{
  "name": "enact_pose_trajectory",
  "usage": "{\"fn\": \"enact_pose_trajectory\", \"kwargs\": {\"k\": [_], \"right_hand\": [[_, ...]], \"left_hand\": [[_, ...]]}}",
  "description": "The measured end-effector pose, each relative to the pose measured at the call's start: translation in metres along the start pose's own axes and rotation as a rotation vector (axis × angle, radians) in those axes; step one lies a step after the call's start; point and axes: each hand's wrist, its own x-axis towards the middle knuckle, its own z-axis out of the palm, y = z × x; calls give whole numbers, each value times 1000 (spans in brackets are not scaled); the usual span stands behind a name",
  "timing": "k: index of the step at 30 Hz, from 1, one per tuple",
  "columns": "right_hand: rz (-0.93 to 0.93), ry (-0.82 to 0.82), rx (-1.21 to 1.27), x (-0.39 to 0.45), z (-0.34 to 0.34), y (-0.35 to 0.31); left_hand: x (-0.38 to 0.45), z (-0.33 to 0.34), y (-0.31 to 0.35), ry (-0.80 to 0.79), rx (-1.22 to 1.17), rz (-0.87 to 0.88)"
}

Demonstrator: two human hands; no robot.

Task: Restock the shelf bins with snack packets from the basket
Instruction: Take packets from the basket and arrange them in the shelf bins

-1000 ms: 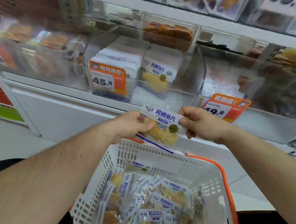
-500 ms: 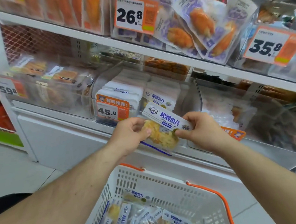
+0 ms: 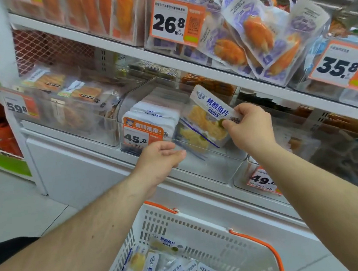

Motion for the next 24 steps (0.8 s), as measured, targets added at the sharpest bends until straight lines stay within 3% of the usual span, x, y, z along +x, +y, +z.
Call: {"fn": "enact_pose_trajectory", "kwargs": {"k": [11, 16, 24], "right_hand": [[76, -233, -278, 22, 58, 8], [94, -242, -422, 25, 64, 10], [145, -234, -381, 25, 56, 12]], "left_hand": [[5, 4, -13, -75, 139, -64], [7, 5, -15, -88, 150, -78], [7, 7, -18, -113, 199, -105]]}}
